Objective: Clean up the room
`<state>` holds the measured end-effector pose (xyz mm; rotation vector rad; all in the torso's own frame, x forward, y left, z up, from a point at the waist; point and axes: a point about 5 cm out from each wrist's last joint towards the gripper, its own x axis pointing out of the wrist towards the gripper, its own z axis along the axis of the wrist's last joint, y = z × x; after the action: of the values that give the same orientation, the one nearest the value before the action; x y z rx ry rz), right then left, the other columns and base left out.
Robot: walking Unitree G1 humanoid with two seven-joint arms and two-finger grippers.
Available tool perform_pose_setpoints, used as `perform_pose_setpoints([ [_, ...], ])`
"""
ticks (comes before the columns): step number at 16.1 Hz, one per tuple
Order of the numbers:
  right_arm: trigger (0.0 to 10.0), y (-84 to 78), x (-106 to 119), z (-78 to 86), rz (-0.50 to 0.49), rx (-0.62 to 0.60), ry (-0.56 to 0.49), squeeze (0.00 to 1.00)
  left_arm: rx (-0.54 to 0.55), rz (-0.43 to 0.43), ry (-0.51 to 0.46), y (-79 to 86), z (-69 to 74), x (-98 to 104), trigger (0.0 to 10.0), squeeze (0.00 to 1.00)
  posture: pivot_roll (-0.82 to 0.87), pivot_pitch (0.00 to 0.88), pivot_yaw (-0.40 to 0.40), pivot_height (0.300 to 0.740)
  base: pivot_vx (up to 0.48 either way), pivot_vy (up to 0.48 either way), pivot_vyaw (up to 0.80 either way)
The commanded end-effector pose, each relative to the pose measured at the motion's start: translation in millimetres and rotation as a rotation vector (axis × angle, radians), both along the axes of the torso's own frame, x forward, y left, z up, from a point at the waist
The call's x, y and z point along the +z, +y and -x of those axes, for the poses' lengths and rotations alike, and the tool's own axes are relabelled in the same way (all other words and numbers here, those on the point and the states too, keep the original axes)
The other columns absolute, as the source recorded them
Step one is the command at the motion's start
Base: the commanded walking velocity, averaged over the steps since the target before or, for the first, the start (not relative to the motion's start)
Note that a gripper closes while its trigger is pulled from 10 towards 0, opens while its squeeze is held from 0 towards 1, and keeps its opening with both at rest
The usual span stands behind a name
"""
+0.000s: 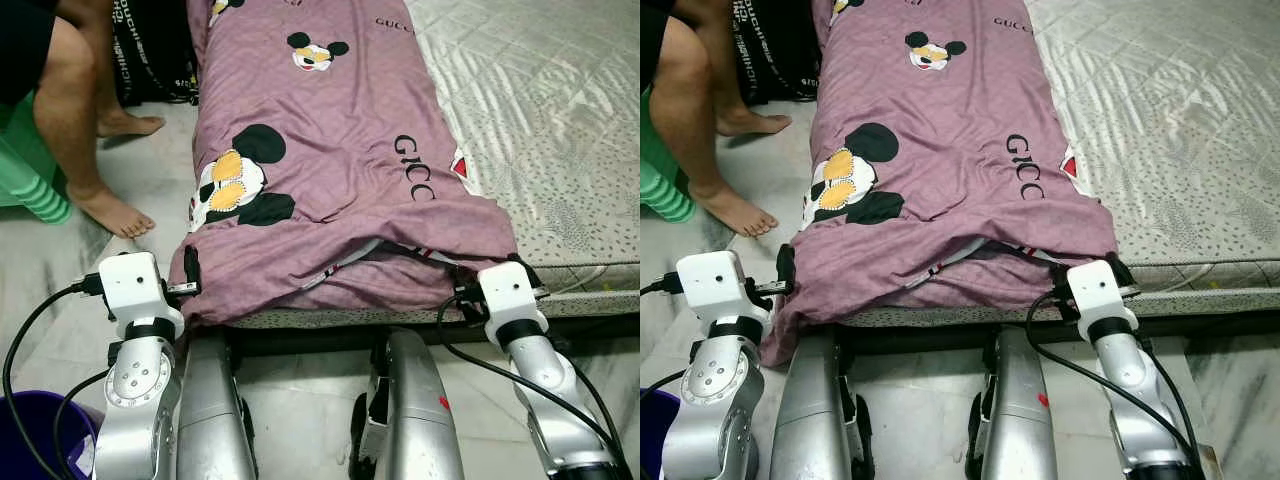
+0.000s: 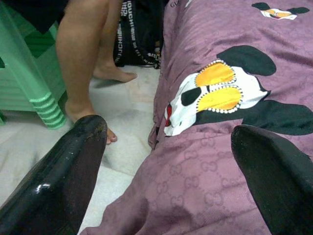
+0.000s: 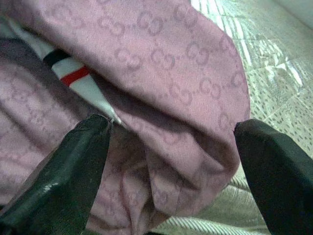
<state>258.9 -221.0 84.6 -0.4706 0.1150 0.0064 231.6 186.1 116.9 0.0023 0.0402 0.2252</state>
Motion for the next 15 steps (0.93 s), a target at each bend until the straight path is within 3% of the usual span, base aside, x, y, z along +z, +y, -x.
perform_pose_setpoints([
  [1, 10.0, 9.1, 4, -7.5, -0.009, 0.005, -0.04, 0.0, -0.001, -0.001, 0.013, 0.0, -0.3, -3, 10.0, 0.0, 0.06, 0.166, -0.01, 0.554, 0.0, 0.0, 0.0],
  [4, 10.0, 37.2, 8, -23.7, -0.044, 0.063, -0.09, 0.0, -0.01, -0.005, 0.007, -0.9, -2.7, -1, 10.0, 0.0, 0.07, 0.166, -0.006, 0.554, 0.0, 0.0, 0.0],
  [7, 10.0, 50.1, 4, -33.4, -0.04, 0.118, -0.093, 0.0, -0.004, -0.013, 0.0, 2.9, -2.6, 1, 10.0, 0.0, 0.08, 0.169, -0.014, 0.554, 0.0, 0.0, 0.0],
  [8, 9.3, 51.2, 3, -36.3, -0.04, 0.125, -0.092, 0.0, 0.0, -0.014, 0.001, 3.6, -2.0, 1, 10.0, 0.0, 0.09, 0.172, -0.016, 0.554, 0.0, 0.0, 0.0],
  [9, 1.3, 53.0, 3, -39.8, -0.043, 0.137, -0.097, 0.0, 0.005, -0.014, 0.002, 3.9, -0.6, 0, 10.0, 0.0, 0.09, 0.171, -0.017, 0.554, 0.0, 0.0, 0.0],
  [10, 0.0, 54.6, 4, -41.7, -0.038, 0.148, -0.104, 0.0, 0.005, -0.013, 0.003, 3.4, -0.1, 0, 10.0, 0.0, 0.09, 0.173, -0.019, 0.554, 0.0, 0.0, 0.0],
  [11, 1.7, 58.0, 2, -44.4, -0.02, 0.17, -0.101, 0.0, 0.005, -0.012, 0.005, 2.6, 0.5, -1, 10.0, 0.0, 0.09, 0.174, -0.02, 0.554, 0.0, 0.0, 0.0],
  [12, 6.3, 59.8, 1, -46.1, -0.017, 0.18, -0.098, 0.0, 0.005, -0.012, 0.006, 2.1, 0.6, -1, 10.0, 0.0, 0.09, 0.174, -0.02, 0.554, 0.0, 0.0, 0.0],
  [13, 8.8, 61.8, -1, -47.8, -0.007, 0.196, -0.088, 0.0, 0.006, -0.013, 0.006, 2.1, 0.3, -1, 10.0, 0.0, 0.09, 0.173, -0.021, 0.554, 0.0, 0.0, 0.0],
  [14, 9.8, 64.6, -3, -48.9, -0.002, 0.216, -0.07, 0.0, 0.008, -0.015, 0.004, 3.7, -0.3, 0, 10.0, 0.0, 0.09, 0.172, -0.022, 0.554, 0.0, 0.0, 0.0],
  [15, 4.3, 65.6, -6, -49.4, 0.0, 0.225, -0.048, 0.0, 0.009, -0.016, 0.004, 4.4, -0.4, 0, 10.0, 0.0, 0.09, 0.172, -0.022, 0.554, 0.0, 0.0, 0.0],
])
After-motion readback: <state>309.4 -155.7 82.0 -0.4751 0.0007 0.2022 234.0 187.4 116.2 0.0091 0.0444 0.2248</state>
